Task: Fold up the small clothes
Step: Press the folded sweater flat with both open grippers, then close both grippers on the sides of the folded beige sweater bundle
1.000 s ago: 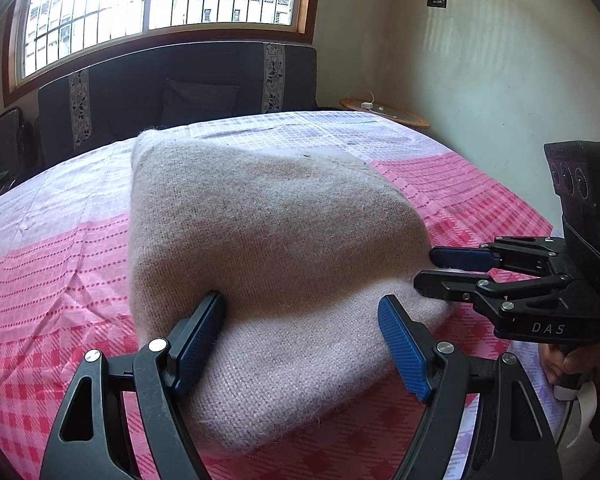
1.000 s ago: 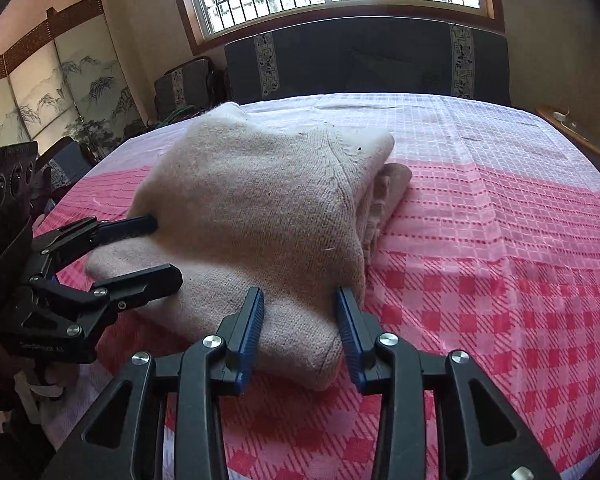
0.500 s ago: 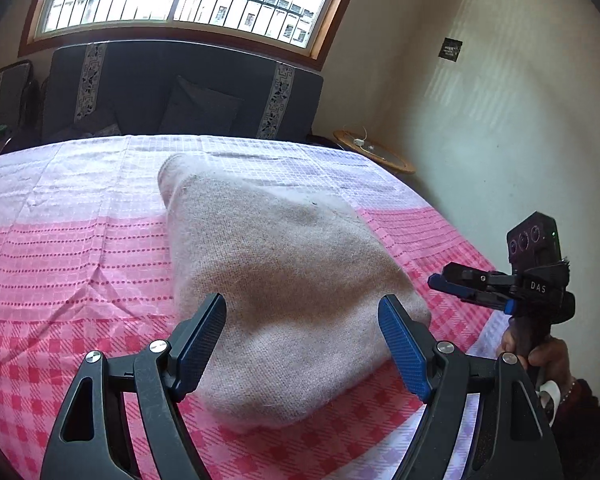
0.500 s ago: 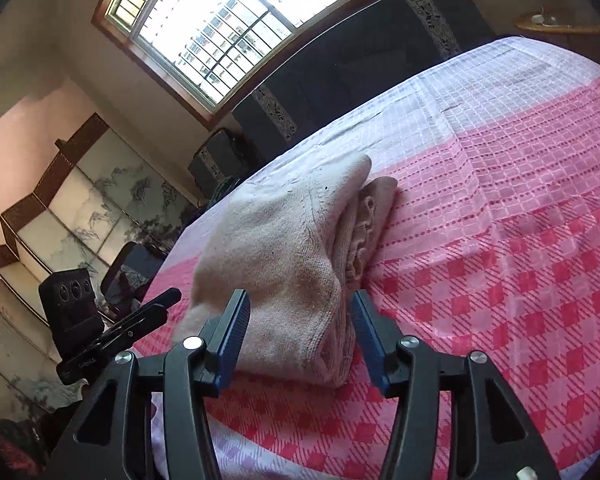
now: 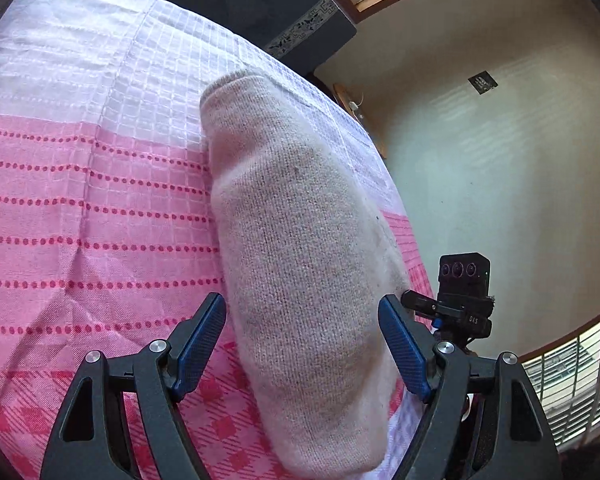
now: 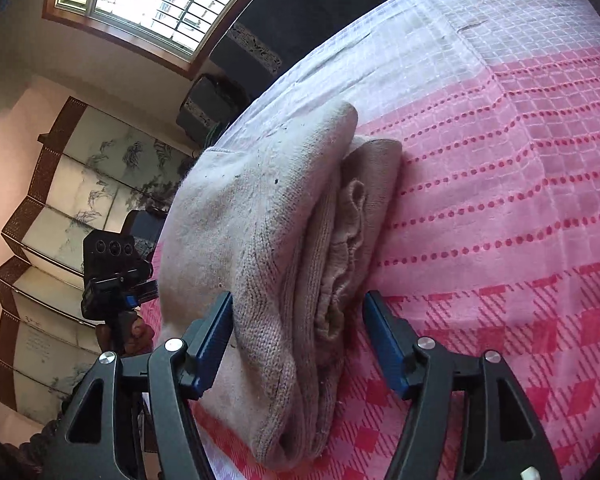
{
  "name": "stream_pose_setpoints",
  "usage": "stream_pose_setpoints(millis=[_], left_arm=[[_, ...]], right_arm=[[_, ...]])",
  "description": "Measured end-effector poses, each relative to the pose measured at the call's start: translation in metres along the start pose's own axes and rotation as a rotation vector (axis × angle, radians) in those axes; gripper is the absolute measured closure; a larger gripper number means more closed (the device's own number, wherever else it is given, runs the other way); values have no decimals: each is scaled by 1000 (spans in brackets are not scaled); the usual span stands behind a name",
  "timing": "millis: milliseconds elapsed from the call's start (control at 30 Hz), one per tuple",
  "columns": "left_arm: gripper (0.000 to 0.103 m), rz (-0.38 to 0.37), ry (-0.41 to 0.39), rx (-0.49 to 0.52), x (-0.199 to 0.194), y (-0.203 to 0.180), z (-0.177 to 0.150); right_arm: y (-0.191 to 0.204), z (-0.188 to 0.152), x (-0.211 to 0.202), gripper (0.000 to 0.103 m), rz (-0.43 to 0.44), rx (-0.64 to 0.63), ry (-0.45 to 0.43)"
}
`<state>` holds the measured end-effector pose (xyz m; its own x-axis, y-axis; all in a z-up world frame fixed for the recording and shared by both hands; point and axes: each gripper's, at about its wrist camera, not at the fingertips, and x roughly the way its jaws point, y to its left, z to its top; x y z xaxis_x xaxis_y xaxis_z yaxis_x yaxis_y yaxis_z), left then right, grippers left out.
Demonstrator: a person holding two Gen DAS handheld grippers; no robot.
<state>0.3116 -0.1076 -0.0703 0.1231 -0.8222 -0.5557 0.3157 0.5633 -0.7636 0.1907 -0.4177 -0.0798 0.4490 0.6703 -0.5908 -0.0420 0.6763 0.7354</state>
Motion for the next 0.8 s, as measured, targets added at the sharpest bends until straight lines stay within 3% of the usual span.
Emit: stream_pose_setpoints(millis=[167,333,433,600,733,800], left_arm=[[25,-85,48,-3,8,10,-1],[19,-99,76,2,13,6,7],[10,-78,71,1,22,-2,9],[5,23,75,59,33,-16,1],[5,-42,71,23,29,-6,6],[5,-19,82,20,31,-7,7]], right_arm=[[7,7,15,37,48,-37,53],[20,6,24,22,88,-92,78],[26,6,30,15,118,-104,65],[34,3,36,9,131,-116,54],[22,6,27,11,162,-91,49],[23,6,29,9,171,-81,41]])
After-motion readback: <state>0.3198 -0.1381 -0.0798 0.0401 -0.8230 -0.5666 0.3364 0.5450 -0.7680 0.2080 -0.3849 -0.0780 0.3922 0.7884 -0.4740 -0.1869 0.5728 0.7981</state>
